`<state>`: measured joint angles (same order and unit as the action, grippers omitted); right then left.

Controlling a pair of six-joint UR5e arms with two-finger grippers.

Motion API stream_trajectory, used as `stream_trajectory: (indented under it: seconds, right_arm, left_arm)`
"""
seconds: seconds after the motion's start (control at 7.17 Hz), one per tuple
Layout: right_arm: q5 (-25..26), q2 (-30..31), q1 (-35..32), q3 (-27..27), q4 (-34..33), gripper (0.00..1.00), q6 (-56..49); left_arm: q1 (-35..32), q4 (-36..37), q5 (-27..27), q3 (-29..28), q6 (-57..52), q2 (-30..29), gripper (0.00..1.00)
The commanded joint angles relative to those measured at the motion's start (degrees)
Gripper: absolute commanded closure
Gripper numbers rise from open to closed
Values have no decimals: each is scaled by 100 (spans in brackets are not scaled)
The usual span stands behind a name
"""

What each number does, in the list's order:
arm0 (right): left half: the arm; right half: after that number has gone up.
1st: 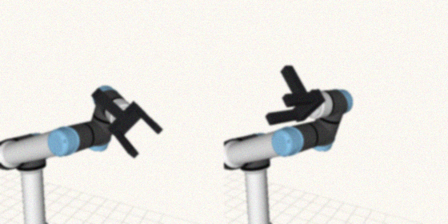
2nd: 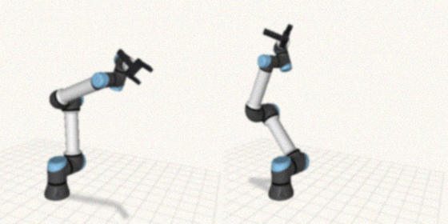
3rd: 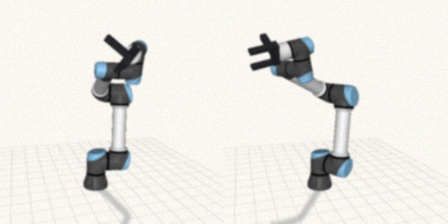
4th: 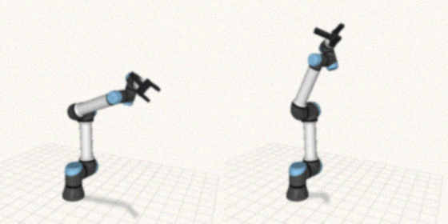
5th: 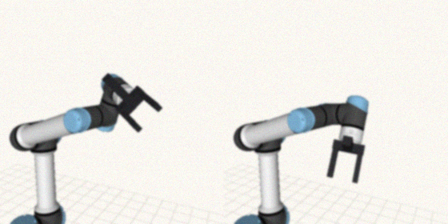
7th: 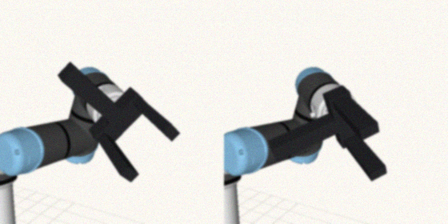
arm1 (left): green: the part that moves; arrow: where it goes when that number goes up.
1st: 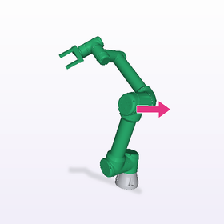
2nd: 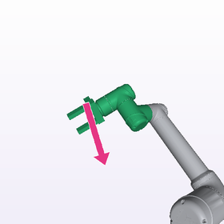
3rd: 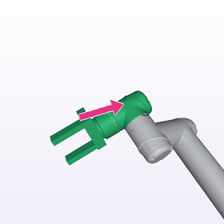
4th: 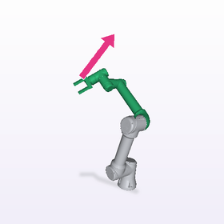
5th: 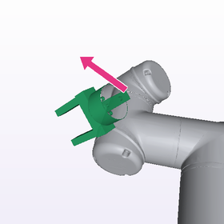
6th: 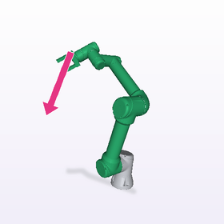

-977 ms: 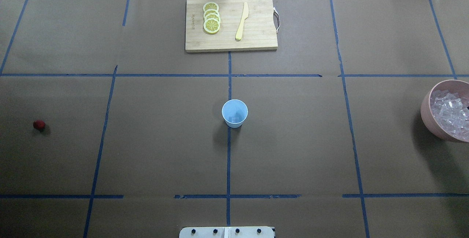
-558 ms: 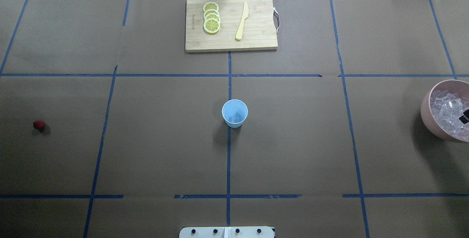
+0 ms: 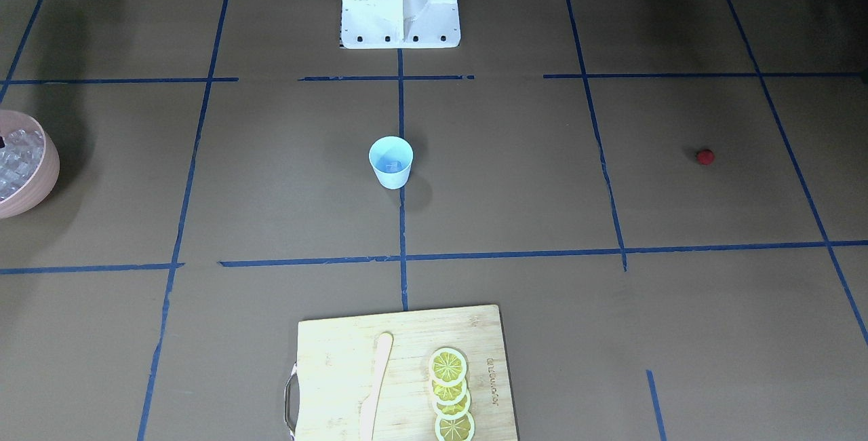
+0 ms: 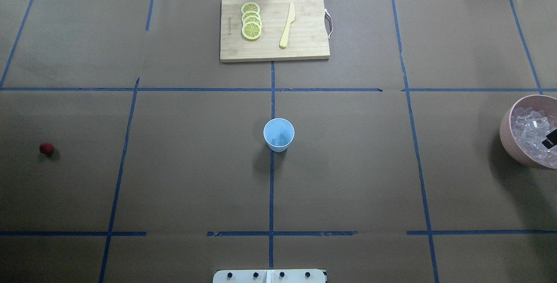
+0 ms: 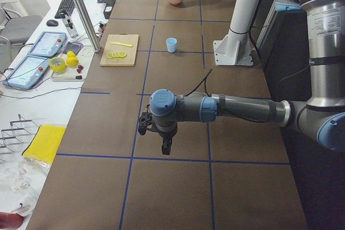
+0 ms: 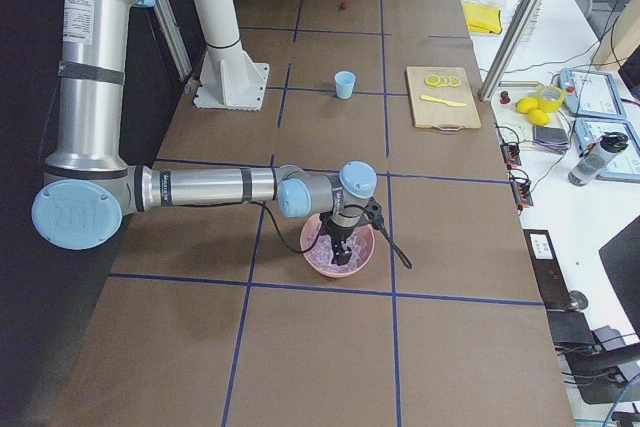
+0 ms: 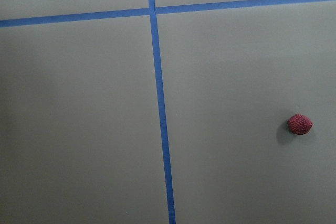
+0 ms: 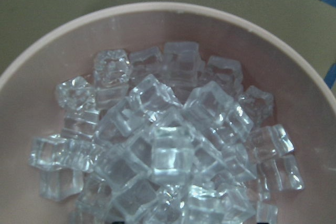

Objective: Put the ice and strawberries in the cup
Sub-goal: 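Lower the right gripper into the bowl and grasp another ice cube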

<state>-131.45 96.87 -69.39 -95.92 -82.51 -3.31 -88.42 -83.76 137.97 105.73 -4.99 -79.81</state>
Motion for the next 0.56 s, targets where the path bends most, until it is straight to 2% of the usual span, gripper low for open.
stream_trajectory:
  seconds: [0.0, 0.42]
  right_arm:
    - [-3, -2, -4, 231, 428, 25, 67]
    - [-21, -2, -4, 56, 455, 30, 402]
  left_arm:
    - [0, 0, 2, 9, -1, 0, 0]
    - [0, 0, -6, 17, 7, 0, 0]
